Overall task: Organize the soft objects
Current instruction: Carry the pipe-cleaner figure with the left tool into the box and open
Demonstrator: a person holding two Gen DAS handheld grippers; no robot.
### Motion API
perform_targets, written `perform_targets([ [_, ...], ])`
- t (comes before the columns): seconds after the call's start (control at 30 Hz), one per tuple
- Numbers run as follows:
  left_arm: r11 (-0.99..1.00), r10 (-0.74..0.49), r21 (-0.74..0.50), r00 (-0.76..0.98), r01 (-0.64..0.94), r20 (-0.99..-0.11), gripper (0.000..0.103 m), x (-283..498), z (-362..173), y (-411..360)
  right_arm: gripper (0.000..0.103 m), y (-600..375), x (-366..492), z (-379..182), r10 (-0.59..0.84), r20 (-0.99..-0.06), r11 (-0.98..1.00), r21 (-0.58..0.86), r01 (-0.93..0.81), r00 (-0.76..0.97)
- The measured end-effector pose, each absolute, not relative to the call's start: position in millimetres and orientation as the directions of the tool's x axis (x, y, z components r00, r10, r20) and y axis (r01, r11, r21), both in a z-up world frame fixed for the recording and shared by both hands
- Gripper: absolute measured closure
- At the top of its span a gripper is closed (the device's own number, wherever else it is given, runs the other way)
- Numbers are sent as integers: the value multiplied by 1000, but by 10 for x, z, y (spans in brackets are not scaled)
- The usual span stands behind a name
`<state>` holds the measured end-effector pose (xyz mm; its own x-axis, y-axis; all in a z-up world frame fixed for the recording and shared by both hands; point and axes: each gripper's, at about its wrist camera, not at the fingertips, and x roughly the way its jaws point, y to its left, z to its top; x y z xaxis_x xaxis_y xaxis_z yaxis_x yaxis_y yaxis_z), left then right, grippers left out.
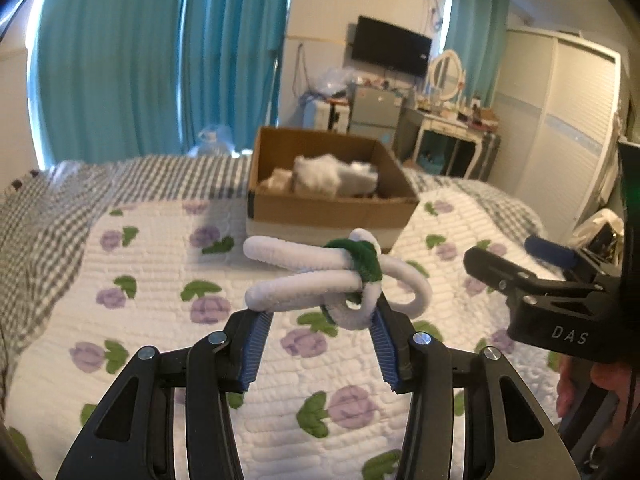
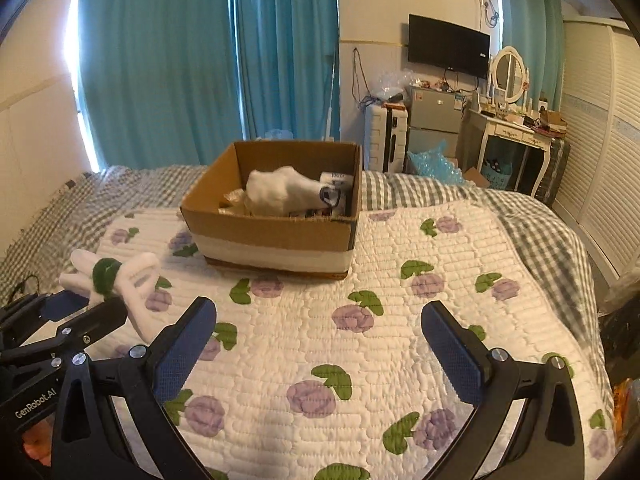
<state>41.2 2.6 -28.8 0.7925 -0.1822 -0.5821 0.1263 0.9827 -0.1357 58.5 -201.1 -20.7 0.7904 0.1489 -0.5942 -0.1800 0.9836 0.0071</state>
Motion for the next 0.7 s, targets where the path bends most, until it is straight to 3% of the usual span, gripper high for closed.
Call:
perform_targets([
  [0.33,985,-171,-80,865,152,-471,57,484,290,-34,0,-2069,661,383,146,-518,981,-32,-189,843],
  [0.7,985,-164,-27,899,168,-406,57,1265,644,-33,0,-2125,1365,898,169,-459,979,-21,-201,872],
])
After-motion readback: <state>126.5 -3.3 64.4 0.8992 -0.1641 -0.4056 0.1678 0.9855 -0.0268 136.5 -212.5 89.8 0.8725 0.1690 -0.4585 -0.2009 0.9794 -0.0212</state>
